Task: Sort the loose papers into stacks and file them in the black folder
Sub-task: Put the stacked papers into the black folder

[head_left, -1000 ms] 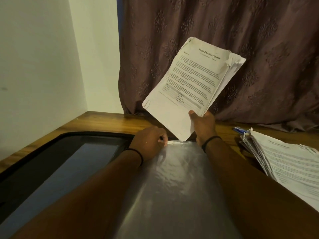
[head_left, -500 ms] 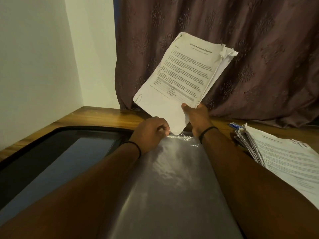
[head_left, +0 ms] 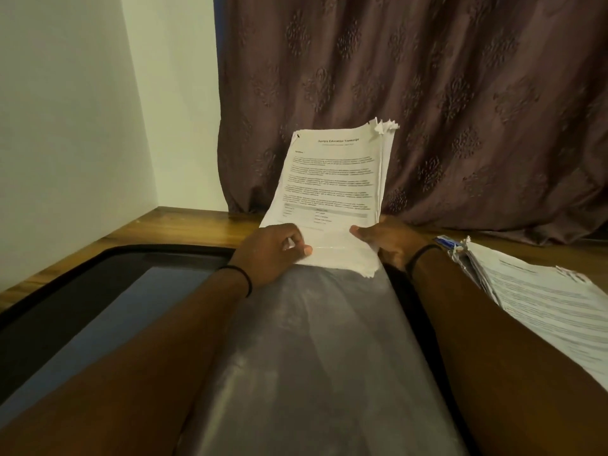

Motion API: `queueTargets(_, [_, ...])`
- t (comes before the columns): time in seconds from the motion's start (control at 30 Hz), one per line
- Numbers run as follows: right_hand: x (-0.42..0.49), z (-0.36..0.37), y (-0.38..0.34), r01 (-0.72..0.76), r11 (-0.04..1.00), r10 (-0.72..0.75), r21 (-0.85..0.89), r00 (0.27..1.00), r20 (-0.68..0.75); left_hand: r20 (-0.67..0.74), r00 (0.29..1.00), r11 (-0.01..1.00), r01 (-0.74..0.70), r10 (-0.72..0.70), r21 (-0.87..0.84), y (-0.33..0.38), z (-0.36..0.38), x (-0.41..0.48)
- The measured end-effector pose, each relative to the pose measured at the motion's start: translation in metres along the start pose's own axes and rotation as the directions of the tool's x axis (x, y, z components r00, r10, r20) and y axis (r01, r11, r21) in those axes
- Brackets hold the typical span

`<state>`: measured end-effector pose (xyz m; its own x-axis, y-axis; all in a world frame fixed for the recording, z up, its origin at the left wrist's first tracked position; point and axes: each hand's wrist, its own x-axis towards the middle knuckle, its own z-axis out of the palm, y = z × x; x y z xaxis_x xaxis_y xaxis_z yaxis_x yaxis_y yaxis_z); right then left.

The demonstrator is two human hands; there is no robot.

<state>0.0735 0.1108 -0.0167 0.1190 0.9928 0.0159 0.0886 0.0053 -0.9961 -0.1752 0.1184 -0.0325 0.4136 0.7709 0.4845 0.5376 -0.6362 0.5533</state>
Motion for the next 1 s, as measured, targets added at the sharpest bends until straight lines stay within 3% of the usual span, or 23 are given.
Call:
queueTargets(0.1, [-0.003, -0.001, 0.002, -0.034, 0.997, 0.033, -0.063, 0.999, -0.007, 0.055, 0.992, 0.978, 0.103, -0.114, 0.18, -0.009, -0.015, 0.005])
queueTargets(0.3, [-0.01, -0.003, -0.001, -0.032, 0.996, 0.034, -0.088, 0.999, 0.013, 0.052, 0.949, 0.808, 0.236, -0.312, 0.539, -0.007, -0.026, 0.002])
queueTargets(0.6, [-0.014, -0.009, -0.001, -0.011, 0.987, 0.03, -0.163, 0.993, 0.116, 0.032, 0.997, 0.795, 0.039, -0.073, 0.606, 0.003, -0.002, 0.003])
queueTargets(0.73, [-0.013, -0.013, 0.002, -0.034, 0.981, 0.052, -0.189, 0.994, 0.094, 0.079, 0.982, 0.827, 0.099, -0.17, 0.553, -0.006, -0.01, 0.0])
queueTargets(0.87, [-0.009, -0.013, 0.004, -0.054, 0.977, 0.077, -0.206, 0.991, 0.107, 0.005, 0.933, 0.669, 0.253, -0.359, 0.699, -0.015, -0.023, 0.0])
queueTargets(0.93, [-0.012, -0.013, 0.002, -0.044, 0.972, 0.073, -0.229, 0.99, 0.119, -0.015, 0.943, 0.62, 0.231, -0.333, 0.75, -0.008, -0.018, 0.002])
queueTargets(1.0, [-0.014, -0.014, 0.002, -0.009, 0.966, 0.048, -0.257, 0.988, 0.149, 0.022, 0.978, 0.627, 0.117, -0.209, 0.77, 0.005, -0.01, 0.007])
